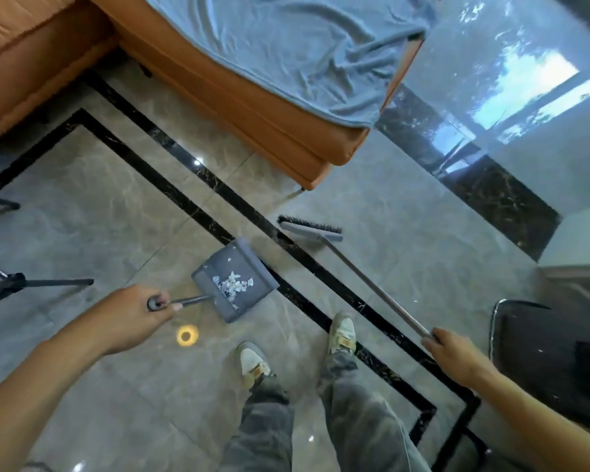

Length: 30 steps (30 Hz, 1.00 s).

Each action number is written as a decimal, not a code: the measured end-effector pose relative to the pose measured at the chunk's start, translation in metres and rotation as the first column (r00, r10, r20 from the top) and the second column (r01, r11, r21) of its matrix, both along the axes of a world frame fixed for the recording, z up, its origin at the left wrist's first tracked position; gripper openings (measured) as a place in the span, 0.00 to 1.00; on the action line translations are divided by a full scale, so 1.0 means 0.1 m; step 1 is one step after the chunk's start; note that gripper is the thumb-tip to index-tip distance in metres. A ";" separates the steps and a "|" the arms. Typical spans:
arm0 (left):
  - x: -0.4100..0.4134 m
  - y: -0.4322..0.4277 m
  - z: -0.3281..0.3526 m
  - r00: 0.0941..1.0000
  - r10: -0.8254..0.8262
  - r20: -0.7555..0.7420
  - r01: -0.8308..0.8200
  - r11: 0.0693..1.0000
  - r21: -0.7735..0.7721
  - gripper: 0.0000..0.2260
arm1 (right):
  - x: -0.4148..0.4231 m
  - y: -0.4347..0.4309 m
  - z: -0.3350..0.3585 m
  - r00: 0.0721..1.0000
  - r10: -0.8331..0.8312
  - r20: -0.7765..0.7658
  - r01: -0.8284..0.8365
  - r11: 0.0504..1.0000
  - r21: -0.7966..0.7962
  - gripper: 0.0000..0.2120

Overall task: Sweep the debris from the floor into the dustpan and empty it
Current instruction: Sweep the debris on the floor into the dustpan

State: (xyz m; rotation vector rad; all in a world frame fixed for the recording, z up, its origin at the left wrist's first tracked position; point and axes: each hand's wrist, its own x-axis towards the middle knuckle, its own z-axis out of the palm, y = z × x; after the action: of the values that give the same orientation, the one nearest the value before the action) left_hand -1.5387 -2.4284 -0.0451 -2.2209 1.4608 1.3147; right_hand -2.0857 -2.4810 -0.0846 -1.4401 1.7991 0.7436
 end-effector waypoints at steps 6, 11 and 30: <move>-0.85 -0.42 0.08 0.984 -0.176 -0.008 0.176 0.984 -0.024 0.22 | -0.83 0.41 0.01 0.948 -0.314 -0.056 0.306 0.945 -0.120 0.14; -1.57 -0.63 0.08 0.958 -0.287 -0.024 0.287 0.958 -0.015 0.24 | -1.52 0.74 -0.09 0.823 -0.567 -0.033 0.556 0.816 -0.157 0.14; -3.94 -1.34 -0.09 0.681 -0.731 -0.039 0.731 0.682 -0.002 0.20 | -3.19 1.85 -0.59 0.549 -0.831 -0.094 0.823 0.557 -0.112 0.11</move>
State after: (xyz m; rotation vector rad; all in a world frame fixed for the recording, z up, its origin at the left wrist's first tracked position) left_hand -1.9329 -2.5627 -0.0537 -1.3045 2.0278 1.0512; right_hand -2.4050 -2.2964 -0.1433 -0.3897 2.3083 0.2706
